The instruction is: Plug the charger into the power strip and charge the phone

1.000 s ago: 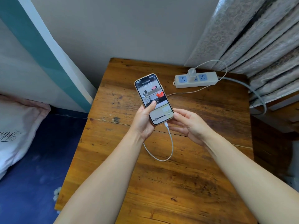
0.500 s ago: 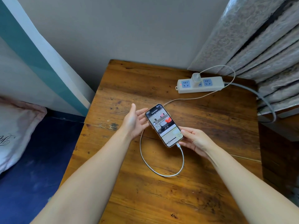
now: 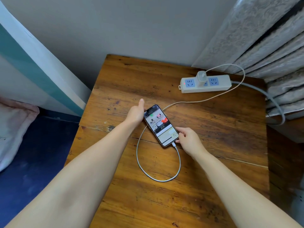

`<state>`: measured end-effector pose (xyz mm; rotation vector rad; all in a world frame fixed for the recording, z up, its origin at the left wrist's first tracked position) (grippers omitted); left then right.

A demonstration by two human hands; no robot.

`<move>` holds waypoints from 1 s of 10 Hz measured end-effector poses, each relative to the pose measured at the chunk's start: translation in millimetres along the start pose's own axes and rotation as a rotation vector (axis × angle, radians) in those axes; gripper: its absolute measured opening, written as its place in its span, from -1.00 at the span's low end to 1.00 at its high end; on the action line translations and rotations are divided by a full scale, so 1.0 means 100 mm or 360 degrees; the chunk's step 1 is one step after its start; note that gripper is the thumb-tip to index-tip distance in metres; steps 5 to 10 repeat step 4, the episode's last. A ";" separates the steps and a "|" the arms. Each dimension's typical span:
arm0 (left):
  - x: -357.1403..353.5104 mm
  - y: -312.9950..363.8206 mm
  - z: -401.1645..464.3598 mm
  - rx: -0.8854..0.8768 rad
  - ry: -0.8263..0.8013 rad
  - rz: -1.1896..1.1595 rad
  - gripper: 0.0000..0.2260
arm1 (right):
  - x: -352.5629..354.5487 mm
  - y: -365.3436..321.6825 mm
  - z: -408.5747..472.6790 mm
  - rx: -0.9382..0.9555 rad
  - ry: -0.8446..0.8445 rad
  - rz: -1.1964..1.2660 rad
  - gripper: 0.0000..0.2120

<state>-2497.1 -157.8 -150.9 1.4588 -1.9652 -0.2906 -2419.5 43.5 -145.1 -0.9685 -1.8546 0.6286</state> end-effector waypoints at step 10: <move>0.08 -0.12 -0.06 -0.0012 -0.0117 -0.0137 -0.47 | 0.11 0.04 -0.03 -0.0242 0.0137 -0.0061 -0.57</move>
Point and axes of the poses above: each hand's wrist, its own z-axis towards the middle knuckle, its own x-axis out of the back of the hand, y = z × x, the point moved 6 cm from there along z, towards the middle knuckle, and after that the axes turned 9 degrees about x, right-handed, at the moved point
